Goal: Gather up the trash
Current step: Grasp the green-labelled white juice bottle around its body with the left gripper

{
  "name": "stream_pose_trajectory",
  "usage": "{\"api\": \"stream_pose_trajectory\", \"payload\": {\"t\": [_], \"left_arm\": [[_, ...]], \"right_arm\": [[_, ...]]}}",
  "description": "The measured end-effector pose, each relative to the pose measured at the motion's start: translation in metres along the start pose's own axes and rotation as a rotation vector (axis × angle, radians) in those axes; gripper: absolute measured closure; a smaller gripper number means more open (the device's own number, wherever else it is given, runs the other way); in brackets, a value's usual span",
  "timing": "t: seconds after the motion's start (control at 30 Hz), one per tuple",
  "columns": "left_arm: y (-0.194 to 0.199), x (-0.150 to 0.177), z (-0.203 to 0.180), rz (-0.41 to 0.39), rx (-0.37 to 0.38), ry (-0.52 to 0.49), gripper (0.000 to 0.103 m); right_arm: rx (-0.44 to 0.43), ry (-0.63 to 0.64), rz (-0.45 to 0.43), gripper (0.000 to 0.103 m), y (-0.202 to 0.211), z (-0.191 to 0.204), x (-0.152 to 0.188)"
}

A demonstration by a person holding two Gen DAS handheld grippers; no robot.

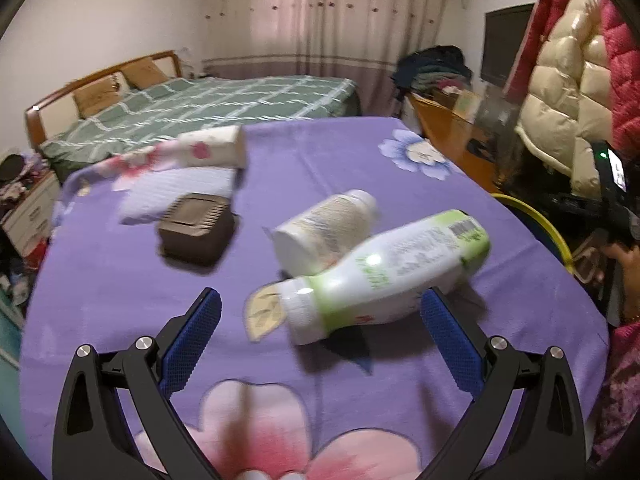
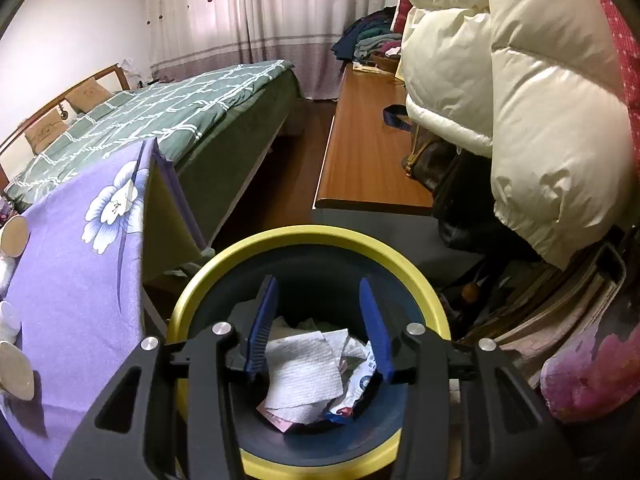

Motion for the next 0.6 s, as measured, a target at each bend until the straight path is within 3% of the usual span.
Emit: {"api": "stream_pose_trajectory", "payload": {"t": [0.33,0.6], "left_arm": [[-0.013,0.009,-0.031,0.069,0.108,-0.017,0.005],[-0.005,0.026,-0.082,0.127,0.245,-0.074,0.005]], "right_arm": [[-0.015,-0.016,-0.003,0.061,0.001,-0.002,0.002],[-0.032,-0.028,-0.009,0.06,0.006,-0.005,0.006]]}}
Point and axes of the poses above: each gripper's, at about its wrist camera, not at the fingertips, and y roughly against the way its jaws point, z to its left, x to its underside, the point moved 7 cm from there along -y, roughly the way its jaws point, and after that the axes turned 10 degrees about y, right-handed, at the moved point
